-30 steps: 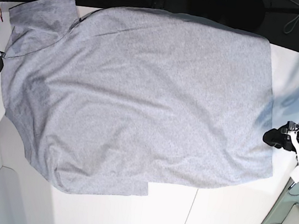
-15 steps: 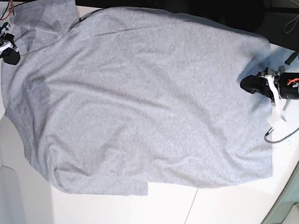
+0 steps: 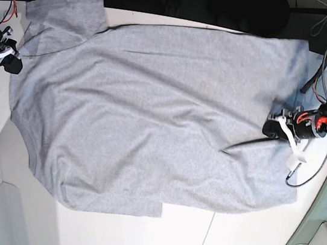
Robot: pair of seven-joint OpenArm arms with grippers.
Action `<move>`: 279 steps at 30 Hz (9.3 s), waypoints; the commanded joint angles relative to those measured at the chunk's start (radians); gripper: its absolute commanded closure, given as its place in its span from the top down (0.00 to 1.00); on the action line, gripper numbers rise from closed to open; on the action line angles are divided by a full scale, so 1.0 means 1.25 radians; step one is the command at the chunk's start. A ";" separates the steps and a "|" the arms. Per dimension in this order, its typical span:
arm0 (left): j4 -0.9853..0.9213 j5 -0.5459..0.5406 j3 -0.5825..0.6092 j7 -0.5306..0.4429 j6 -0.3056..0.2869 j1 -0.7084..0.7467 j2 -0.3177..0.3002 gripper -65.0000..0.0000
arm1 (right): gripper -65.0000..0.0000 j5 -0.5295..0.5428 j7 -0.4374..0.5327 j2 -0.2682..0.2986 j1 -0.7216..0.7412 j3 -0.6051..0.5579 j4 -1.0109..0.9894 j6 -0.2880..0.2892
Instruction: Layout the t-shirt on the table in an organized manner, then fold the t-shirt properly
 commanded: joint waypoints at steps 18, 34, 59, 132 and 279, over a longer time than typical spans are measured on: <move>-0.109 -0.164 0.128 0.135 -0.054 -0.250 -0.047 0.33 | 0.00 0.009 -0.027 0.028 0.019 0.046 0.016 0.003; 0.356 -0.449 0.127 0.302 -0.054 0.116 -0.204 0.35 | 0.38 0.089 -0.132 0.110 -0.182 0.092 0.016 0.025; 0.285 -0.276 -0.195 0.199 -0.054 0.291 -0.138 0.54 | 0.48 0.089 -0.121 0.016 -0.190 -0.074 0.017 0.030; 0.317 -0.410 -0.258 0.167 -0.054 0.341 -0.118 0.00 | 0.00 0.078 -0.086 -0.018 -0.110 0.087 0.276 0.038; 0.405 -0.310 -0.125 0.117 -0.054 0.417 -0.129 0.23 | 0.32 0.035 -0.069 -0.005 -0.211 0.181 0.154 0.014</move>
